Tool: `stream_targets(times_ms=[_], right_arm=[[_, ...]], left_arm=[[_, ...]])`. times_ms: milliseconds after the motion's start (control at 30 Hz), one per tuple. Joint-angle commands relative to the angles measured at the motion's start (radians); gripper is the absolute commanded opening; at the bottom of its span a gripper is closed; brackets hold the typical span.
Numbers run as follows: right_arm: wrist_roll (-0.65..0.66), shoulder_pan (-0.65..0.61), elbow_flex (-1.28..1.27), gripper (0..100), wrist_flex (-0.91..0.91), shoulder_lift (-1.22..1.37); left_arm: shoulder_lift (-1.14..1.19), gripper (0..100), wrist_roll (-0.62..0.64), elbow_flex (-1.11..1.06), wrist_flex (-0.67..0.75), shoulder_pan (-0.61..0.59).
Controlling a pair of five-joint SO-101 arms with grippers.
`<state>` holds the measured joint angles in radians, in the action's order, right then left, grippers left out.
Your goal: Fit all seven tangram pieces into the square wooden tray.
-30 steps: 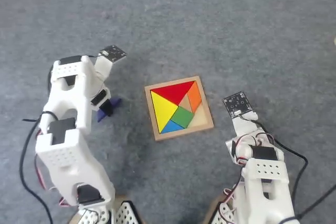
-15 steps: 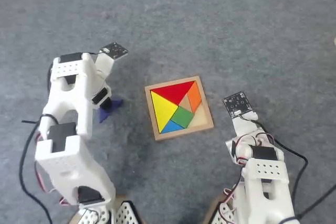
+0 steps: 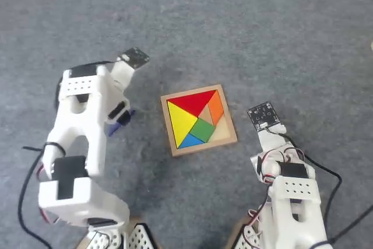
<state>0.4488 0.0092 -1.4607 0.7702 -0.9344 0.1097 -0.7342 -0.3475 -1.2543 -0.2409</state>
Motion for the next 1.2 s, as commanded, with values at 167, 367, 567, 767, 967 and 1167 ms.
stream_targets(times_ms=[167, 367, 567, 767, 967, 1167], right_arm=[[-0.002, -0.004, 0.011, 25.3, -0.012, -0.027], [-0.002, -0.004, 0.011, 25.3, -0.013, -0.027], [-0.002, -0.004, 0.011, 25.3, -0.015, -0.027], [-0.002, -0.004, 0.011, 25.3, -0.015, -0.027], [-0.002, -0.004, 0.011, 25.3, -0.015, -0.027], [-0.002, -0.004, 0.011, 25.3, -0.015, -0.027]], left_arm=[[0.149, 23, 0.008, 0.136, 0.057, -0.038], [0.362, 23, -0.025, 0.265, -0.002, -0.071], [0.385, 17, -0.041, 0.269, -0.058, -0.064], [0.371, 10, -0.04, 0.269, -0.135, -0.066], [0.278, 10, -0.026, 0.234, -0.178, -0.063], [0.14, 10, -0.031, 0.056, -0.173, 0.008]])
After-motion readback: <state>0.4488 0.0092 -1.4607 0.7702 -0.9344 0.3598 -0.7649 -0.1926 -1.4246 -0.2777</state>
